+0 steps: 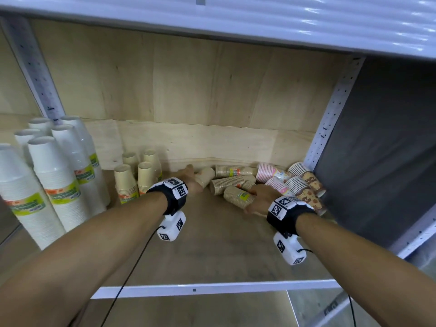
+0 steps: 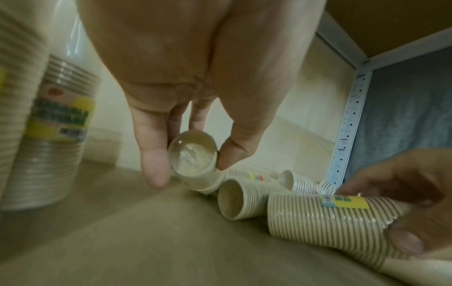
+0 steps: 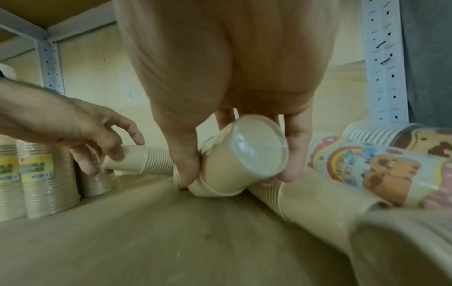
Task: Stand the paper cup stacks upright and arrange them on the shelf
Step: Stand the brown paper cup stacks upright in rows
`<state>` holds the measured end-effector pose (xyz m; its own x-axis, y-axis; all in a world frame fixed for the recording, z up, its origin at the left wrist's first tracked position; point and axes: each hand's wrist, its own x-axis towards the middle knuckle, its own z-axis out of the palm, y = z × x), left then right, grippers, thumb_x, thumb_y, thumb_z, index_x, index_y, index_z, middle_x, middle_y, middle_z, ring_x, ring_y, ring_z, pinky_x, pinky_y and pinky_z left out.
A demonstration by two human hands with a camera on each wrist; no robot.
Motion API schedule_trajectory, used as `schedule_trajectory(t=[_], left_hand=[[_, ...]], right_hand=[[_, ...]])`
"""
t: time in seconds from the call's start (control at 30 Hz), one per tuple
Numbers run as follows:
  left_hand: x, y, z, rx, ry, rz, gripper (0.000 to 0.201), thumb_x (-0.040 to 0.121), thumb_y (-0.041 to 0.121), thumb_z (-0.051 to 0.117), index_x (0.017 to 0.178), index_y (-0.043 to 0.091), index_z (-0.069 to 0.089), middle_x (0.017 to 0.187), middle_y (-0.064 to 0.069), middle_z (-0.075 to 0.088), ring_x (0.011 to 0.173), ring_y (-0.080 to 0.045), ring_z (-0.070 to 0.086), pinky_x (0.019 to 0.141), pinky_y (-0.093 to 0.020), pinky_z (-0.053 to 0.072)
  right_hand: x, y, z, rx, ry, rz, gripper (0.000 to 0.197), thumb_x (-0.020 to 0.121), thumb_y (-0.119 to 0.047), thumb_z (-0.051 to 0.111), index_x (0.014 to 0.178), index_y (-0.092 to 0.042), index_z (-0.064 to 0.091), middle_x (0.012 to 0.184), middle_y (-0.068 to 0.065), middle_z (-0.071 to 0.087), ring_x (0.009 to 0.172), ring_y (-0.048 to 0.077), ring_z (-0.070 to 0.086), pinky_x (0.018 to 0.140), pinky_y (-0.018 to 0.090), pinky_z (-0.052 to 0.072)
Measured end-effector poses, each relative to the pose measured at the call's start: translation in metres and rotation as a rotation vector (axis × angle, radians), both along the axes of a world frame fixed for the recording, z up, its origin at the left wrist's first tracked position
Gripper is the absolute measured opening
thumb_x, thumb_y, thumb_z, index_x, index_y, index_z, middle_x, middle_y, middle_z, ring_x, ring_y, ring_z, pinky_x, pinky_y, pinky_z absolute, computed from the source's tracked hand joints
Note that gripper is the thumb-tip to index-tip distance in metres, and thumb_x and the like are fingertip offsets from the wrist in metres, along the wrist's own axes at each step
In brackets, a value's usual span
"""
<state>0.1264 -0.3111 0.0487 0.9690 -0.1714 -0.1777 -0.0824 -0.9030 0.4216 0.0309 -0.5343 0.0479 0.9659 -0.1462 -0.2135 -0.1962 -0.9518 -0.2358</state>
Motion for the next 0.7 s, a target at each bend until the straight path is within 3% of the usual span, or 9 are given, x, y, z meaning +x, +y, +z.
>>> schedule_trajectory(t=[0.1, 0.27, 0.33, 0.37, 0.43, 0.5, 0.6, 0.7], left_hand=[[-0.006, 0.005, 0.021, 0.055, -0.097, -0.002, 0.051, 0.087, 0.027, 0.066, 0.130, 0.006, 0.049, 0.128, -0.013, 0.057, 0.110, -0.029, 0.059, 0.079, -0.033, 0.048], [-0.011, 0.007, 0.054, -0.007, -0.186, -0.013, 0.024, 0.078, 0.018, 0.069, 0.097, 0.007, 0.061, 0.101, -0.008, 0.062, 0.082, -0.024, 0.059, 0.064, -0.029, 0.048], [-0.014, 0.005, 0.066, -0.013, -0.214, -0.026, 0.015, 0.076, 0.019, 0.070, 0.080, 0.007, 0.060, 0.092, -0.008, 0.065, 0.070, -0.019, 0.058, 0.055, -0.026, 0.046], [-0.016, 0.003, 0.071, -0.018, -0.222, -0.037, 0.015, 0.077, 0.019, 0.070, 0.079, 0.007, 0.062, 0.091, -0.008, 0.066, 0.071, -0.019, 0.060, 0.056, -0.028, 0.049], [-0.020, 0.001, 0.077, -0.049, -0.235, -0.073, 0.021, 0.078, 0.019, 0.071, 0.093, 0.005, 0.069, 0.097, -0.008, 0.069, 0.085, -0.024, 0.065, 0.072, -0.034, 0.058], [-0.025, -0.002, 0.081, -0.057, -0.250, -0.108, 0.026, 0.079, 0.018, 0.071, 0.100, 0.002, 0.071, 0.103, -0.010, 0.069, 0.094, -0.026, 0.066, 0.081, -0.035, 0.057], [-0.030, -0.007, 0.081, -0.064, -0.245, -0.151, 0.020, 0.080, 0.016, 0.069, 0.095, 0.003, 0.071, 0.104, -0.009, 0.068, 0.090, -0.023, 0.064, 0.079, -0.033, 0.055], [-0.036, -0.011, 0.077, -0.073, -0.234, -0.173, 0.025, 0.081, 0.017, 0.070, 0.102, 0.004, 0.072, 0.110, -0.009, 0.068, 0.091, -0.021, 0.063, 0.081, -0.033, 0.055]], right_hand=[[0.000, 0.003, 0.019, -0.002, -0.008, 0.014, 0.053, 0.083, -0.031, 0.071, 0.132, -0.015, 0.055, 0.127, 0.007, 0.059, 0.115, 0.024, 0.058, 0.084, 0.025, 0.046], [0.002, 0.015, 0.043, 0.025, -0.118, -0.005, 0.046, 0.081, -0.026, 0.073, 0.122, -0.008, 0.060, 0.122, 0.012, 0.060, 0.110, 0.026, 0.059, 0.085, 0.032, 0.048], [0.006, 0.021, 0.050, 0.028, -0.147, -0.008, 0.042, 0.079, -0.028, 0.074, 0.116, -0.012, 0.064, 0.113, 0.009, 0.064, 0.109, 0.028, 0.061, 0.081, 0.030, 0.046], [0.008, 0.025, 0.053, 0.018, -0.155, -0.005, 0.040, 0.078, -0.029, 0.075, 0.114, -0.014, 0.065, 0.109, 0.007, 0.064, 0.108, 0.027, 0.061, 0.079, 0.028, 0.044], [0.011, 0.030, 0.058, 0.012, -0.162, 0.017, 0.039, 0.078, -0.027, 0.074, 0.114, -0.014, 0.065, 0.113, 0.005, 0.064, 0.108, 0.026, 0.061, 0.078, 0.027, 0.044], [0.012, 0.038, 0.063, -0.010, -0.167, 0.043, 0.037, 0.082, -0.022, 0.071, 0.117, -0.014, 0.063, 0.120, 0.001, 0.058, 0.111, 0.023, 0.059, 0.077, 0.026, 0.043], [0.012, 0.045, 0.065, -0.020, -0.163, 0.057, 0.040, 0.085, -0.020, 0.070, 0.123, -0.014, 0.060, 0.126, 0.001, 0.054, 0.114, 0.022, 0.057, 0.081, 0.026, 0.044], [0.012, 0.050, 0.065, -0.044, -0.161, 0.091, 0.049, 0.080, -0.024, 0.074, 0.126, -0.015, 0.057, 0.127, 0.002, 0.054, 0.114, 0.021, 0.056, 0.082, 0.025, 0.043]])
